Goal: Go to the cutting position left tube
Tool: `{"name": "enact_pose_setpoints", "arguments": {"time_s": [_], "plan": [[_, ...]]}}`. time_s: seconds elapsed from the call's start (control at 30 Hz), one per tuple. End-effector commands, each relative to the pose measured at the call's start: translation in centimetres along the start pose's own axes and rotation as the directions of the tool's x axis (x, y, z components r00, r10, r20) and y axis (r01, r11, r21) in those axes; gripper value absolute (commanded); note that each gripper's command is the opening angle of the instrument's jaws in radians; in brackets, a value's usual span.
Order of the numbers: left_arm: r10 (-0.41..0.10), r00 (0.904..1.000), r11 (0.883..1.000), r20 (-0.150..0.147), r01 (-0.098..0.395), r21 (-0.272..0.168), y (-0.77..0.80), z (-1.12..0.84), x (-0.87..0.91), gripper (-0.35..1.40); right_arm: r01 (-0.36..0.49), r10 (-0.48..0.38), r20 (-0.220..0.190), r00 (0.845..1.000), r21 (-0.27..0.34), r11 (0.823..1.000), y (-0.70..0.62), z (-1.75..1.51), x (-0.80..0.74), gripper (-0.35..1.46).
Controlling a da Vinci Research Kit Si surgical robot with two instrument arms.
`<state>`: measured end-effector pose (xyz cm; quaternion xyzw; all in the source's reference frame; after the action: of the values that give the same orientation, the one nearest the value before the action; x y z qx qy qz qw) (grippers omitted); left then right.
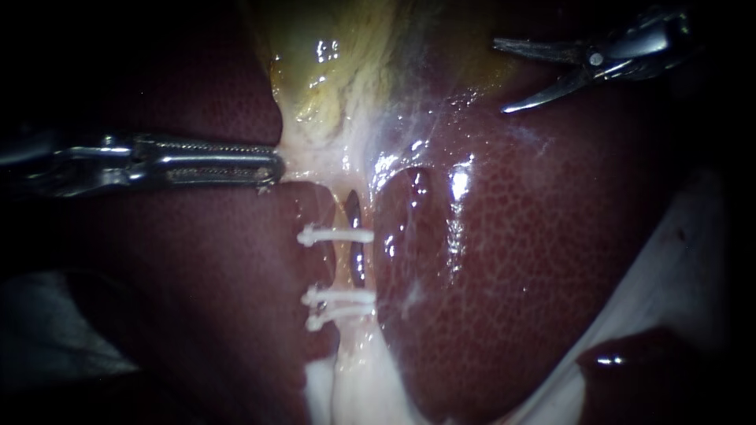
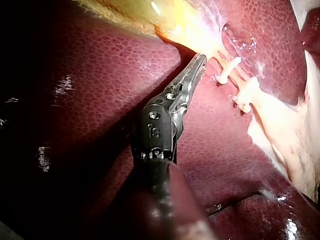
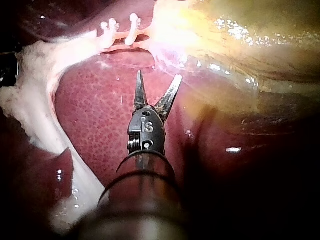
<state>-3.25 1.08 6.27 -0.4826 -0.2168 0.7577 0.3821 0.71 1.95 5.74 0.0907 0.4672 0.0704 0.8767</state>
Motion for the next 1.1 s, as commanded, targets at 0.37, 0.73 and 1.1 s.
{"name": "enact_pose_setpoints", "arguments": {"time_s": [0.37,0.73,1.1], "plan": [[-0.016,0.9998,1.0,-0.011,0.016,0.011,0.05,-0.53,0.26,-0.35,0.002,-0.002,-0.015,1.0,0.025,1.0,-0.05,0.04,-0.01,1.35],[-0.019,0.9997,1.0,-0.012,0.019,0.016,0.12,-0.55,0.28,-0.35,-0.048,0.058,-0.034,0.998,0.231,0.972,-0.78,0.61,0.11,1.38],[-0.021,0.9997,1.0,-0.016,0.021,0.018,0.17,-0.55,0.29,-0.35,-0.14,0.137,0.035,0.99,0.393,0.909,-1.55,1.46,0.04,1.31]]}}
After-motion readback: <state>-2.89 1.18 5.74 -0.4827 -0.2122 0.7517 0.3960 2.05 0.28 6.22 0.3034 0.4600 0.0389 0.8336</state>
